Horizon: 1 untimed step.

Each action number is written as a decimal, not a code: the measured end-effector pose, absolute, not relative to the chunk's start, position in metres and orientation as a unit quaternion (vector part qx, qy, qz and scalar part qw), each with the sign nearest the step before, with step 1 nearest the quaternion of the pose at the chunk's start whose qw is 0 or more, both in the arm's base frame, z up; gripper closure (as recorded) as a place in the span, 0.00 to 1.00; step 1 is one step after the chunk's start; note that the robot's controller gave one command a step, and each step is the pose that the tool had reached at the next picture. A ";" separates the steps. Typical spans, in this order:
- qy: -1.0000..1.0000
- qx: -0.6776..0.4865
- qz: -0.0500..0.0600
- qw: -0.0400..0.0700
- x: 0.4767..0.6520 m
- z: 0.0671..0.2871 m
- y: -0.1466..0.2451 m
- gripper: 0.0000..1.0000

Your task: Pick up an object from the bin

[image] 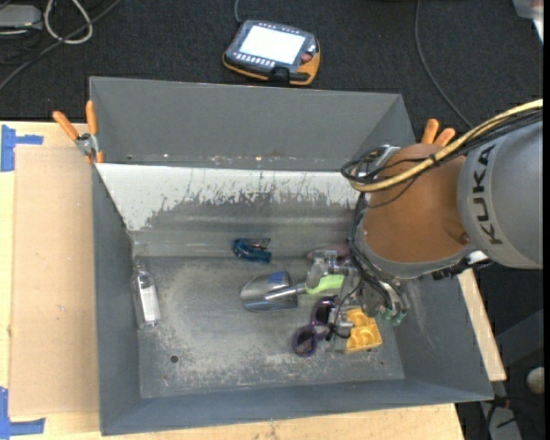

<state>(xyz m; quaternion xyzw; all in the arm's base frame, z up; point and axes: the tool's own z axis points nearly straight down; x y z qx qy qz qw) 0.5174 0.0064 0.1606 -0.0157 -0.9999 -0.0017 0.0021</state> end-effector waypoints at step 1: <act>-1.000 -0.021 -0.001 -0.001 0.529 0.204 0.018 0.00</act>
Offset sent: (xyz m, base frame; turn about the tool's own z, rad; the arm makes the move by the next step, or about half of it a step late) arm 0.0059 0.0047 0.0511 -0.0182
